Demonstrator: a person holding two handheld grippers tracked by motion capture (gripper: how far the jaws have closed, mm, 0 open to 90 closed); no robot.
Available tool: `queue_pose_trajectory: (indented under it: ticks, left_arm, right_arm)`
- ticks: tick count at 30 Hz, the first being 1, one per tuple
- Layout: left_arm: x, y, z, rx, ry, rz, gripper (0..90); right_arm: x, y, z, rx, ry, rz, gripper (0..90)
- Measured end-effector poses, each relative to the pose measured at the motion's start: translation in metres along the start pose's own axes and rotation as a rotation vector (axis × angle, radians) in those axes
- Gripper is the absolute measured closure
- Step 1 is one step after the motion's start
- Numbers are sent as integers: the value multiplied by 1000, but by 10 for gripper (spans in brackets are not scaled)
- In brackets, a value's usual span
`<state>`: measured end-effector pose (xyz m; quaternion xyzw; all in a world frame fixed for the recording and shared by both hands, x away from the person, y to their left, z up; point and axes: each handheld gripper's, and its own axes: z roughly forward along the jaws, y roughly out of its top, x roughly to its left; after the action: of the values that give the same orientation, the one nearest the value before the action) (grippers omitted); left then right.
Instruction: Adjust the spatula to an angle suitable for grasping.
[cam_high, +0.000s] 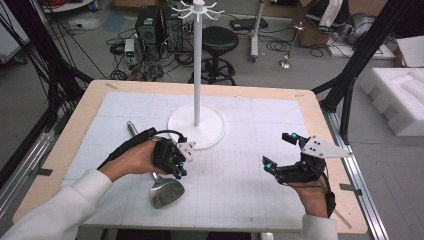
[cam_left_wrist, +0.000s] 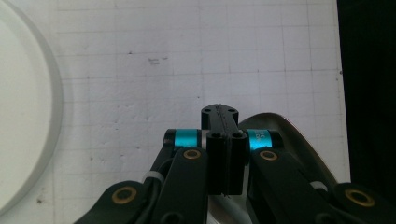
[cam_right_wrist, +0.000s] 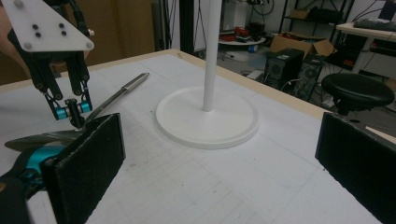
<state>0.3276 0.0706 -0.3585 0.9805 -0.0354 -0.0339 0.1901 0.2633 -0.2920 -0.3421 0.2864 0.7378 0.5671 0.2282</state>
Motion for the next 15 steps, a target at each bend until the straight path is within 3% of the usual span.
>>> queue_pose_trajectory:
  ticks: [6,15]
  left_arm:
    - [-1,9,19,59,-16,2,899]
    - [0,15,33,84,-32,-11,900]
  right_arm:
    - [0,0,1,-2,4,-8,5]
    - [0,0,0,-1,3,1,5]
